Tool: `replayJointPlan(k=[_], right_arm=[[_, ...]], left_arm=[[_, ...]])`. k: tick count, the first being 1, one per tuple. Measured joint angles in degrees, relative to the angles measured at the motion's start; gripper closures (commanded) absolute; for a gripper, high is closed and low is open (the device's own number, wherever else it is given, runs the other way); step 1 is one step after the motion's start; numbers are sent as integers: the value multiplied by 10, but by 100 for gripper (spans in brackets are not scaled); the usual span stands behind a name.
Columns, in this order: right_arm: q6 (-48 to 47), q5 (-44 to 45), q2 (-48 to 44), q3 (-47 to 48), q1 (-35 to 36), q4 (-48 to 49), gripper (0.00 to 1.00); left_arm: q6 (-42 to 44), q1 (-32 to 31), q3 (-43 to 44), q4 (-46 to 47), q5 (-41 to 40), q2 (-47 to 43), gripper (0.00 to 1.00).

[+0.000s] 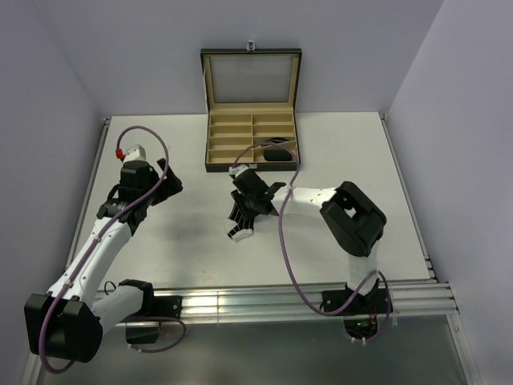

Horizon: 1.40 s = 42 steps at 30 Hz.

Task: Roll the socks
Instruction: Move the sock to the center of the board, then roll the sock at the center of the board.

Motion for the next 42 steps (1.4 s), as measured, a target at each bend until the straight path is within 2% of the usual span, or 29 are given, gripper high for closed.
replayJointPlan(k=[6,9,15,25,42], right_arm=[[129,27,-55,-50,-1,-47,52],[137,36,-73,-52,4,-53,51],[24,19,-138,-52,49,-41,49],[-143,-36,-139,-78,115,-79,48],[-228,-3,-84,-77,144,-83,48]], left_arm=[[-5,-2,0,-4,3,8,1],[-13,-2,0,-9,2,8,1],[-15,-2,0,-8,2,-7,1],[-16,-2,0,-4,2,-17,0],[-15,-2,0,-3,2,-17,0]])
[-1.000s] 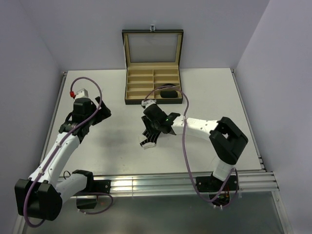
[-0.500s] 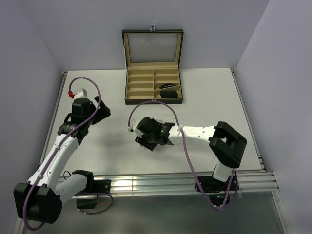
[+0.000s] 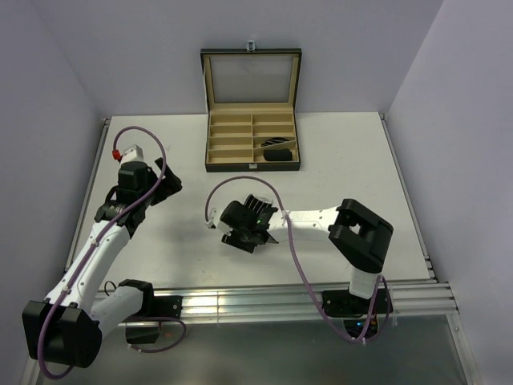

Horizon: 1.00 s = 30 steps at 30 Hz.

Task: Roll the socks
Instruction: Roll the sock at the center of the board.

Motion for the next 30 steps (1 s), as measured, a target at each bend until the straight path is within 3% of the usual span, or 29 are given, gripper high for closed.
replayJointPlan(k=[4,6,7,10,12,17,19,25,30], right_arm=[[-4,1,12,7,3,6,55],[-6,0,19,15,5,7,67],[-7,0,24,19,6,7,79],[-7,4,37,32,6,10,95],[-4,5,39,34,6,14,100],[21,-17,43,42,-4,18,100],[39,-45,45,45,-14,24,100],[122,-175,46,43,-83,54,100],[200,-298,56,31,-153,97,100]], left_arm=[[0,0,0,0,0,0,1],[0,0,-2,1,1,0,1],[0,0,-2,2,1,0,1],[0,0,-2,4,5,0,1],[-1,0,-2,4,11,0,1],[-9,0,-6,9,31,1,3],[-18,0,-11,13,47,2,9],[-57,-18,-35,17,82,11,11],[-96,-73,-61,24,80,12,13]])
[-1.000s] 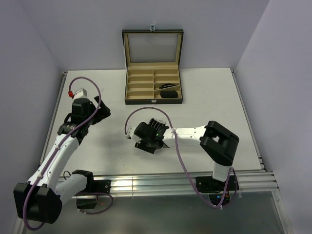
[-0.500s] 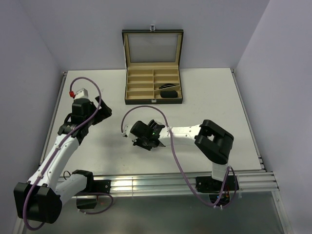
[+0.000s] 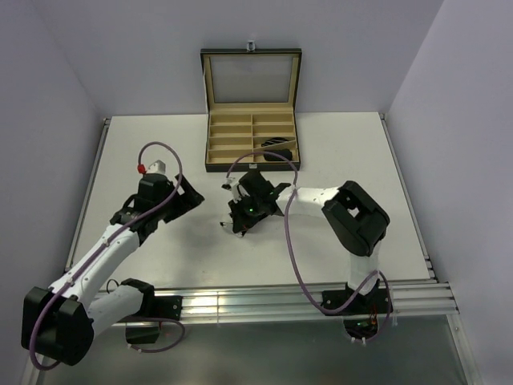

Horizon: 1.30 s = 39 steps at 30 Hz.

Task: Roll the socks
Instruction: Roll the sock at the center of the board.

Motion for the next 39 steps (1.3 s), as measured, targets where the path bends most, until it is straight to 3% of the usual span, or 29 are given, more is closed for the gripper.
replayJointPlan(k=[12,16,18,27,39], right_arm=[[158,-219,88,-4,-85,95,100],[196,-260,106,-7,-99,121,100],[206,-271,110,-10,-103,129,100],[214,-273,112,-10,-105,130,100],[214,-272,112,-9,-105,126,100]], left_arm=[[-133,-99,-64,94,1,76,23],[-171,-114,-80,148,0,96,32],[-184,-119,-85,172,0,106,38],[-236,-142,-89,252,5,152,45],[-261,-164,-96,248,-10,148,54]])
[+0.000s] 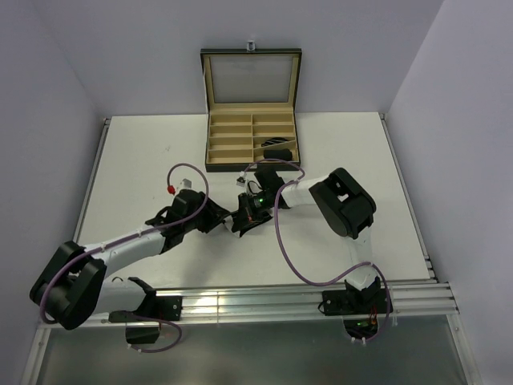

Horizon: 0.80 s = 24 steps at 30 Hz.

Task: Roll the socks
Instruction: Roll the sock at the center of the board.

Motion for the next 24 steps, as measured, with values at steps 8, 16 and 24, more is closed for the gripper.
replayJointPlan(k=[8,16,24], right_arm=[[0,0,0,0,0,0,100],[0,0,0,0,0,0,100],[0,1,0,0,0,0,100]], left_arm=[[0,-1,-6,-8,-7,-30,62],[-3,-10,-8,-9,-5,-7,72],[-2,-11,-8,-1,-3,23,79]])
